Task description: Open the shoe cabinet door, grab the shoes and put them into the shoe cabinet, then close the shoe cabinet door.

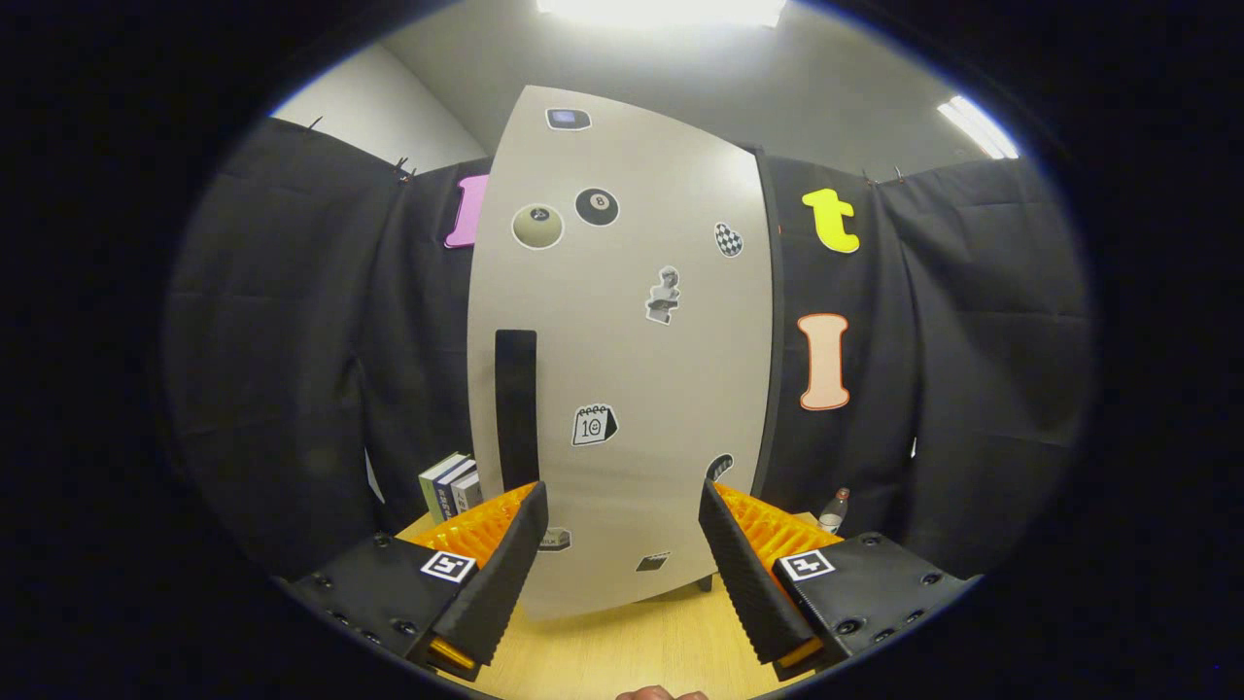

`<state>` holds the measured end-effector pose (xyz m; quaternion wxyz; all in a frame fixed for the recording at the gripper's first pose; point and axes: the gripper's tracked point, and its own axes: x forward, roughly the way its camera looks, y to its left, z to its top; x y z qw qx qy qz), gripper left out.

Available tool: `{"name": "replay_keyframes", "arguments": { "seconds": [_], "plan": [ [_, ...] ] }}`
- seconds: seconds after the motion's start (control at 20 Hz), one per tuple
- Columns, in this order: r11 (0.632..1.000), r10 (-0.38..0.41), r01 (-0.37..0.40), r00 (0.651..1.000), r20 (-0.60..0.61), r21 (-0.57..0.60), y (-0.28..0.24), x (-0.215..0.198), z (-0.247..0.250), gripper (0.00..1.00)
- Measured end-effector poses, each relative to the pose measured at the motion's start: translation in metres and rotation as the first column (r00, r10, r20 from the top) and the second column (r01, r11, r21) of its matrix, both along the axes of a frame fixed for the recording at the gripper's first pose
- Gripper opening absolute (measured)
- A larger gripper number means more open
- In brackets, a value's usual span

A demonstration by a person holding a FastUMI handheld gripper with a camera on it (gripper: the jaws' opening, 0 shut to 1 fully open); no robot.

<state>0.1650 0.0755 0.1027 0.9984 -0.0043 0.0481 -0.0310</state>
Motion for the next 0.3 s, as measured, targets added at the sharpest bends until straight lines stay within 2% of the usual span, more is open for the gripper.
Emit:
{"name": "replay_keyframes", "arguments": {
  "seconds": [0.3],
  "plan": [
    [0.999, 0.038, -0.038, 0.999, -0.003, -0.010, 0.0012, -0.0084, -0.0064, 0.97]
  ]
}}
